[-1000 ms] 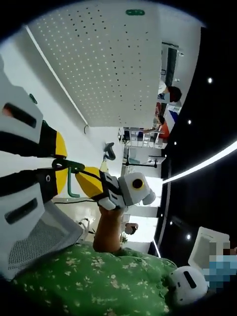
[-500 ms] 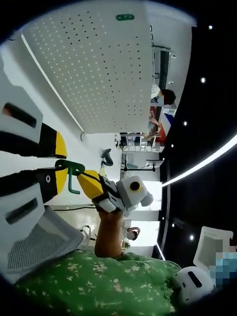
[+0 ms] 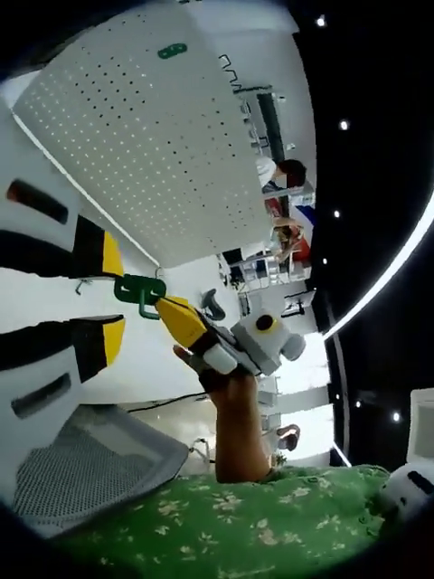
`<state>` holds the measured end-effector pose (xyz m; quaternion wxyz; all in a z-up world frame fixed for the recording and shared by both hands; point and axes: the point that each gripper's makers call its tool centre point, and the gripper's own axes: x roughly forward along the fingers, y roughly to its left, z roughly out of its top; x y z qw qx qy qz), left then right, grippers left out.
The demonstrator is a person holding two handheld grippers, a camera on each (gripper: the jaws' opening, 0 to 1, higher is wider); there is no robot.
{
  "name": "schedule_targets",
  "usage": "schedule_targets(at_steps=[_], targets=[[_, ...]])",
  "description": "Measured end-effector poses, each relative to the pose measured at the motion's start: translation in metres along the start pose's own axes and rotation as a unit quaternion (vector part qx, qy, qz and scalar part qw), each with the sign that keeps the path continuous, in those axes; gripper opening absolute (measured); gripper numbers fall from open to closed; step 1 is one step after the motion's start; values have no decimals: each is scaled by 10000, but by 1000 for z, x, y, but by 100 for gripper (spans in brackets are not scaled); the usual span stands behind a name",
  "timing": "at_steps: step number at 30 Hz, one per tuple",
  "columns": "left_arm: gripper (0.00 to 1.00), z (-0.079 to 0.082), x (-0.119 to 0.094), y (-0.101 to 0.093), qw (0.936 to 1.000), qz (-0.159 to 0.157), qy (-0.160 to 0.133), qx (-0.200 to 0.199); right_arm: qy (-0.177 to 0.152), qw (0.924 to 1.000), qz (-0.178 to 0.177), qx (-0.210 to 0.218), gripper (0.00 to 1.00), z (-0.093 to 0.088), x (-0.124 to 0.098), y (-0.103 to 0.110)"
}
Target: Insert the hook assembly into the mounting plate slot until the hook locks in place.
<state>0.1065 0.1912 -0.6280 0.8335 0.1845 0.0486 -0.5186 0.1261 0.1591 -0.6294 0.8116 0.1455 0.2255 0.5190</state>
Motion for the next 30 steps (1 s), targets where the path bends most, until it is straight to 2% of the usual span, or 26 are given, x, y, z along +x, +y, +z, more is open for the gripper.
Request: schedule_targets(at_steps=[2, 5, 9, 13, 18, 30], targets=[[16, -2, 1, 0, 9995, 135, 107, 281, 5, 10000, -49, 49, 0, 0, 1, -2], [16, 2, 4, -1, 9990, 236, 72, 373, 17, 9999, -82, 104, 0, -1, 3, -4], [16, 5, 8, 6, 9967, 532, 104, 608, 43, 9998, -120, 171, 0, -2, 6, -5], [15, 6, 13, 7, 9960, 617, 93, 642, 32, 9995, -184, 249, 0, -1, 7, -8], [13, 2, 20, 11, 9938, 770, 232, 764, 45, 9994, -196, 277, 0, -1, 10, -7], [7, -4, 25, 14, 9906, 864, 461, 956, 46, 9992, -208, 331, 0, -2, 12, -7]])
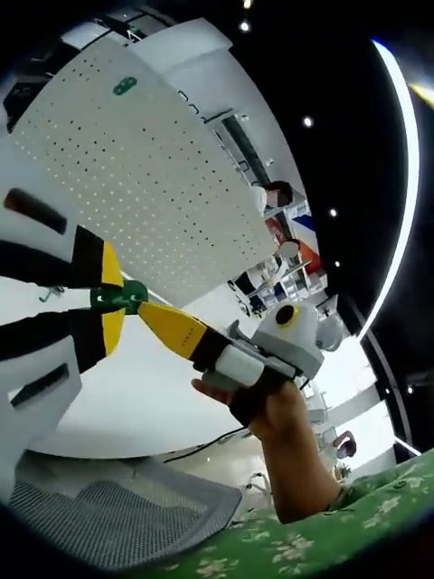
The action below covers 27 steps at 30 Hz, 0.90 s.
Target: Insert the hook assembly into the mounting plate slot until the hook locks in place.
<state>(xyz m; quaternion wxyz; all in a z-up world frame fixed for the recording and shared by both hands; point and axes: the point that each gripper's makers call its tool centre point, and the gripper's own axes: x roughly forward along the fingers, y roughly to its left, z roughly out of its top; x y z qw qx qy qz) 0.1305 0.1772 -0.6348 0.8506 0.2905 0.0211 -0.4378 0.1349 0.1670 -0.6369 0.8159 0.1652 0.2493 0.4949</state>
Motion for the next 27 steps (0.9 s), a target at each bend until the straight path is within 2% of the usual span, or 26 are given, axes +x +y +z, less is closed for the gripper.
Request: schedule_targets(at_steps=[19, 27], targets=[[4, -5, 4, 0, 9999, -9, 114, 84, 113, 9999, -53, -86, 0, -2, 2, 1], [4, -5, 2, 2, 9996, -5, -16, -275, 37, 9999, -27, -115, 0, 1, 2, 3]])
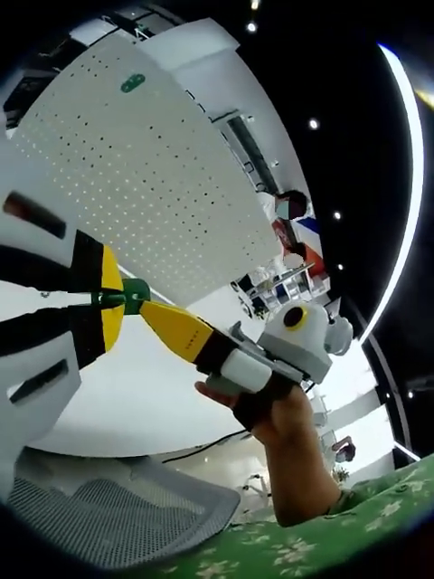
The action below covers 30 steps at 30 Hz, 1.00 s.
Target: Insert the hook assembly into the mounting plate slot until the hook locks in place.
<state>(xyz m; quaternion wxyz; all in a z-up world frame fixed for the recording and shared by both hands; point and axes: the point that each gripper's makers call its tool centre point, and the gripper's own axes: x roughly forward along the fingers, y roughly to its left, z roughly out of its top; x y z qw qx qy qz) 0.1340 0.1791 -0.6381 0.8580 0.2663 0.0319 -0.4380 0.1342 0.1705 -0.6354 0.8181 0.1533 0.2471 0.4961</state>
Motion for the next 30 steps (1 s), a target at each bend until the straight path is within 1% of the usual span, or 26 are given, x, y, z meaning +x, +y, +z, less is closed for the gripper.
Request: schedule_targets(at_steps=[4, 16, 30], targets=[[3, 0, -1, 0, 9999, -3, -43, -160, -1, 10000, 17, -10, 0, 1, 0, 2], [3, 0, -4, -2, 9997, 11, -56, -223, 12, 9999, 49, -151, 1, 1, 0, 10], [3, -2, -3, -2, 9996, -29, -60, -276, -4, 9997, 78, -233, 1, 2, 2, 9]])
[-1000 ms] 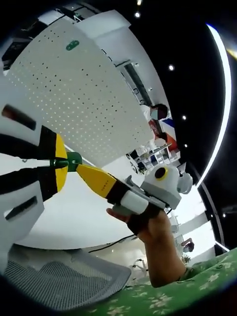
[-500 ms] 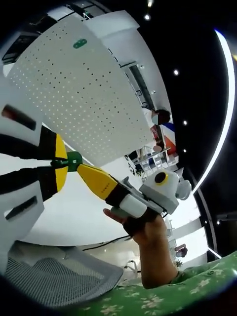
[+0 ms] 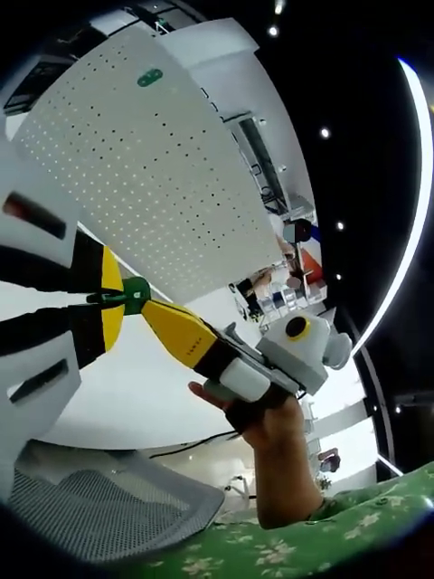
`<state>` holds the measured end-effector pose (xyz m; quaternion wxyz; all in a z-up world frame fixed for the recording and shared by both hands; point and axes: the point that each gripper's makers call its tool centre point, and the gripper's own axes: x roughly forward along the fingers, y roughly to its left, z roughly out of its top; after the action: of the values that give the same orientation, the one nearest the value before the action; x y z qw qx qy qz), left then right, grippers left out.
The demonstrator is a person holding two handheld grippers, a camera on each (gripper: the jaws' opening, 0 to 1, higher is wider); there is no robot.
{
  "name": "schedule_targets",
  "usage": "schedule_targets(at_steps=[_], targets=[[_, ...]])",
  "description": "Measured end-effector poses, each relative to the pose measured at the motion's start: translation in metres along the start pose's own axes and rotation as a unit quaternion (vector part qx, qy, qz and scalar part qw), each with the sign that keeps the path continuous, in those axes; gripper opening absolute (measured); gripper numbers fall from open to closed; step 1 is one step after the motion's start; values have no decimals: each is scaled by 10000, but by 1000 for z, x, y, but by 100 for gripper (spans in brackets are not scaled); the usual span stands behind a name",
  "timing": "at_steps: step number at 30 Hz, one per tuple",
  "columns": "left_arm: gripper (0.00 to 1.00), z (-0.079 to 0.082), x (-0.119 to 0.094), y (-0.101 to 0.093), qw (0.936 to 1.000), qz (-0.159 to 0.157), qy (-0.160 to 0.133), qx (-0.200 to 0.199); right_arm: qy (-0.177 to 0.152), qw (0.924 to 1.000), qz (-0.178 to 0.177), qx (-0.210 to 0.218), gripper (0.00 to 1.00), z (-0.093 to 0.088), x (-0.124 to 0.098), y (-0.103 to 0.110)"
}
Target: Insert the hook assembly into the mounting plate slot until the hook locks in place.
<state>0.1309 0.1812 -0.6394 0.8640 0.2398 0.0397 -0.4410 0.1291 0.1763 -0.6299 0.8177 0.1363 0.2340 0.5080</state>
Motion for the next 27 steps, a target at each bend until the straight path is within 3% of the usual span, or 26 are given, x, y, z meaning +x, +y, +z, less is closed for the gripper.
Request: schedule_targets(at_steps=[11, 19, 23, 27], targets=[[3, -1, 0, 5, 9999, 49, -62, -131, -64, 10000, -31, -64, 5, 3, -1, -4], [3, -2, -3, 14, 9986, 187, -118, -478, -218, 9995, -106, -201, 9, 10, -6, -6], [3, -3, -4, 20, 9974, 286, -130, -649, -274, 9985, -213, -418, 13, 13, -8, -9], [3, -4, -6, 26, 9958, 367, -144, -828, -370, 9971, -272, -613, 29, 17, -9, -10]])
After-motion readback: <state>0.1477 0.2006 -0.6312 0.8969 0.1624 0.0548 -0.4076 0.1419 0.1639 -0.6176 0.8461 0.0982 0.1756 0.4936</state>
